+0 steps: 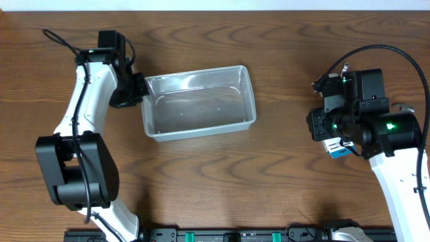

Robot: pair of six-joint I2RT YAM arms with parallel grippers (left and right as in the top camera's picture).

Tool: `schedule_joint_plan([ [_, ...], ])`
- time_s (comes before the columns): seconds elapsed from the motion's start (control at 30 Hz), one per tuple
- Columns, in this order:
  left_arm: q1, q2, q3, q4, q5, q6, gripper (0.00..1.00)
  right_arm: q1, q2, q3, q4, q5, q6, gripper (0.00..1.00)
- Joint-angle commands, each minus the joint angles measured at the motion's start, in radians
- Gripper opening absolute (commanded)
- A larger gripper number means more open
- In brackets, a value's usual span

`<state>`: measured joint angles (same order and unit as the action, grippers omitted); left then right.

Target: Pack container

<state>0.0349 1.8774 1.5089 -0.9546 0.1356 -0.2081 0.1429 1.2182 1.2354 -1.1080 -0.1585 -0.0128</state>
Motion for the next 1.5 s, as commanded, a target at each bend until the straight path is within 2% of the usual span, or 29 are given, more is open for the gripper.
schedule_joint_plan([
  [0.0,-0.032,-0.003,-0.002,0.028,0.014,0.013,0.06,0.008,-0.003,0.019,0.013,0.006,-0.011,0.22],
  [0.1,-0.048,-0.003,0.0,0.038,0.009,0.013,0.06,0.008,-0.003,0.019,0.014,0.019,-0.011,0.23],
  [0.13,-0.048,-0.003,0.002,0.035,0.001,0.013,0.06,0.008,-0.003,0.019,0.011,0.023,-0.011,0.27],
  [0.17,-0.045,-0.005,0.006,0.028,-0.011,0.013,0.06,0.008,-0.003,0.019,0.006,0.023,-0.011,0.39],
  [0.2,-0.038,-0.011,0.013,0.016,-0.026,0.013,0.07,0.008,-0.003,0.019,0.001,0.023,-0.011,0.59],
  [0.27,-0.021,-0.032,0.032,-0.016,-0.052,0.013,0.12,0.008,-0.003,0.019,-0.008,0.025,-0.014,0.88],
  [0.33,-0.001,-0.069,0.05,-0.045,-0.081,0.013,0.17,0.003,-0.005,0.028,-0.005,0.056,-0.056,0.99],
  [0.4,0.021,-0.127,0.062,-0.067,-0.101,0.013,0.5,-0.024,-0.003,0.068,-0.008,0.182,-0.013,0.99],
  [0.43,0.031,-0.159,0.063,-0.073,-0.103,0.013,0.71,-0.047,-0.002,0.096,-0.014,0.253,0.034,0.99],
  [0.47,0.042,-0.199,0.063,-0.078,-0.103,0.013,0.88,-0.085,0.002,0.135,-0.027,0.313,0.077,0.99],
  [0.5,0.05,-0.233,0.063,-0.084,-0.103,0.013,0.97,-0.123,0.007,0.172,-0.042,0.336,0.089,0.99],
  [0.63,0.071,-0.369,0.063,-0.111,-0.103,0.013,0.98,-0.32,0.044,0.311,-0.173,0.328,0.085,0.99],
  [0.77,0.073,-0.483,0.063,-0.111,-0.103,0.013,0.98,-0.464,0.047,0.344,-0.344,0.13,-0.028,0.99],
  [0.9,0.073,-0.55,0.063,-0.094,-0.104,0.013,0.98,-0.489,0.016,0.335,-0.476,0.064,-0.012,0.99],
  [1.03,0.073,-0.566,0.062,-0.075,-0.135,0.013,0.98,-0.481,-0.094,0.306,-0.529,0.024,0.029,0.99],
  [1.27,0.071,-0.547,0.061,-0.033,-0.155,0.005,0.98,-0.48,-0.275,0.163,-0.44,-0.006,0.054,0.99],
  [1.47,0.071,-0.542,0.061,0.0,-0.156,0.005,0.98,-0.48,-0.244,-0.121,-0.228,-0.058,0.014,0.99],
])
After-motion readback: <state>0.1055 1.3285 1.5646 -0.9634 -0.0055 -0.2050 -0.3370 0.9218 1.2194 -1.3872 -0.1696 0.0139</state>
